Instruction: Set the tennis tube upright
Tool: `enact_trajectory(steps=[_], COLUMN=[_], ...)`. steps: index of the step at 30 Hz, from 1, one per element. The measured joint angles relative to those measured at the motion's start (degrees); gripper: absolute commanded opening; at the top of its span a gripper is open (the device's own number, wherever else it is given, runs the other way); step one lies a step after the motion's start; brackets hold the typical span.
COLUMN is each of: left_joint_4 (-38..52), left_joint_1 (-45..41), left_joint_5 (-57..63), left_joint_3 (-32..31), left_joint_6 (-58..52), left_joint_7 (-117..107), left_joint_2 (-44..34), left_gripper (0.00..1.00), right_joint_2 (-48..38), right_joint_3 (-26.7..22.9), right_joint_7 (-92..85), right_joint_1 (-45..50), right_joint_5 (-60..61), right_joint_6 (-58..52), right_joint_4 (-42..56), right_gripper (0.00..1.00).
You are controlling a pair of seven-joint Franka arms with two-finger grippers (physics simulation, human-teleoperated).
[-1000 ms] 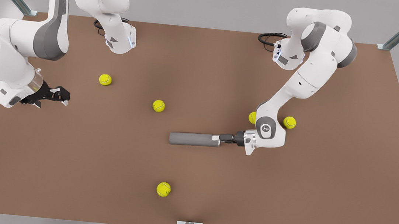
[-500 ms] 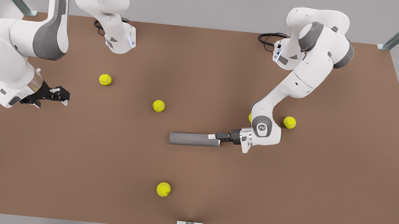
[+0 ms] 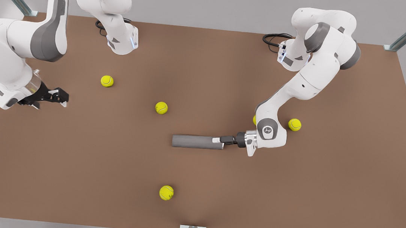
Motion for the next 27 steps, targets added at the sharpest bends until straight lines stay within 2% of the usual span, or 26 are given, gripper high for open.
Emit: enact_trajectory(steps=[15, 21, 23, 25, 27], left_joint_4=[0.09, 0.09, 0.09, 0.09, 0.17], left_joint_1=[1.71, 4.57, 4.74, 4.70, 4.70], left_joint_5=[-2.61, -3.45, -3.74, -3.99, -4.14], left_joint_3=[-2.01, -5.20, -5.36, -5.36, -5.36], left_joint_6=[-0.27, -0.19, -0.18, -0.18, -0.10], left_joint_7=[-0.35, -0.79, -0.79, -0.79, -0.79], left_joint_2=[-0.39, -0.39, -0.39, -0.39, -0.39], left_gripper=[0.96, 0.95, 0.85, 0.67, 0.55], right_joint_2=[0.79, 0.79, 0.74, 0.79, 0.70], right_joint_3=[0.00, -0.05, -0.05, -0.03, -0.03], right_joint_7=[2.56, 2.56, 2.56, 2.57, 2.64], right_joint_1=[0.20, 0.30, 0.21, 0.24, 0.24], right_joint_5=[0.62, 0.71, 0.70, 0.70, 0.70], right_joint_6=[-1.17, -1.41, -1.41, -1.41, -1.46], right_joint_4=[0.36, 0.32, 0.37, 0.37, 0.37], right_gripper=[1.00, 1.00, 1.00, 1.00, 1.00])
